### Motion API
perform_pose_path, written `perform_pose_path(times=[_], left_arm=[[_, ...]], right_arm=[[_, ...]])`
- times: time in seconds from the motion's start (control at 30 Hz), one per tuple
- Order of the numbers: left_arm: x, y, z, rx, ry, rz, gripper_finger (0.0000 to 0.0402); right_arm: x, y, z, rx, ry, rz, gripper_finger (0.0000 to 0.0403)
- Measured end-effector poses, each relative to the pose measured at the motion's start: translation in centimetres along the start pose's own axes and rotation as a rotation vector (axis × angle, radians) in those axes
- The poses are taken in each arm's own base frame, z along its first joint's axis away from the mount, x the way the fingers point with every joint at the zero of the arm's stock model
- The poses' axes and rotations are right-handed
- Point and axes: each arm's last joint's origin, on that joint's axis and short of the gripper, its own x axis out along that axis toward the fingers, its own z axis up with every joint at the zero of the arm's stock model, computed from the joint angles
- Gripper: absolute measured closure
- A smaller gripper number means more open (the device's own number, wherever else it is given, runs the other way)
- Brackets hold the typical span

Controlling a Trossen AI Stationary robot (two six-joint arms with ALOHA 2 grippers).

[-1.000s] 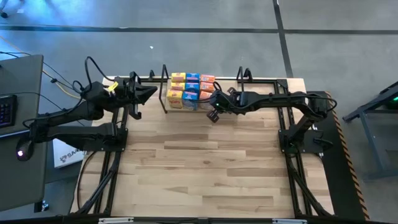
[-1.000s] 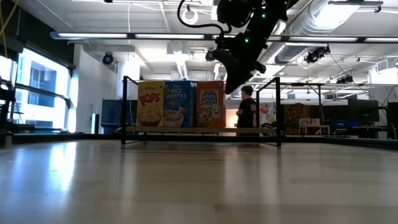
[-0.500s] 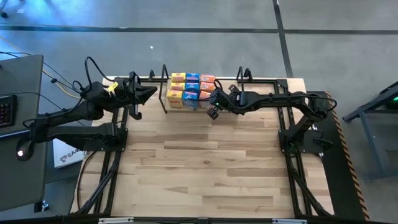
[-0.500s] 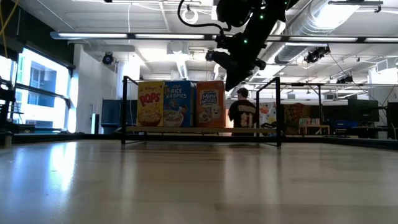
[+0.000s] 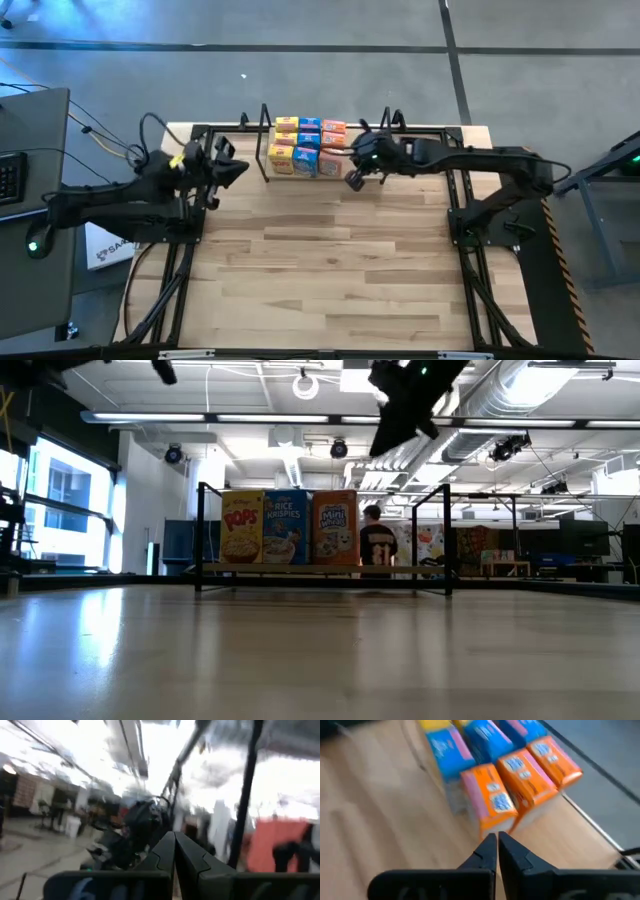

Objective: Stack cereal on shelf
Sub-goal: Return to Home Position

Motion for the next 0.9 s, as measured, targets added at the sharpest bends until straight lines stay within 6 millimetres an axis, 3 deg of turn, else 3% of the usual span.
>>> perform_pose_path(times=[0.2,0.47,0.67,0.8,0.9], left_arm=[[-2.0,-0.6,-3.7,-0.037,-0.040,0.089,0.0401],[-5.9,-0.3,-8.5,-0.076,0.005,0.065,0.0401],[-7.2,-0.3,-8.6,-0.110,-0.010,0.032,0.0401],[-7.5,-0.4,-8.0,-0.102,-0.061,0.020,0.0401],[-7.6,-0.4,-8.1,-0.063,-0.051,0.033,0.0401]], right_arm=[[-3.0,-0.9,0.8,0.124,-0.082,0.065,0.0403],[-5.0,-1.0,0.9,0.219,-0.081,0.240,0.0403],[-6.3,0.2,0.5,0.220,-0.085,0.319,0.0403],[-6.8,1.8,-1.2,0.159,-0.078,0.351,0.0403],[-7.3,1.8,-2.9,0.189,-0.093,0.358,0.0403]])
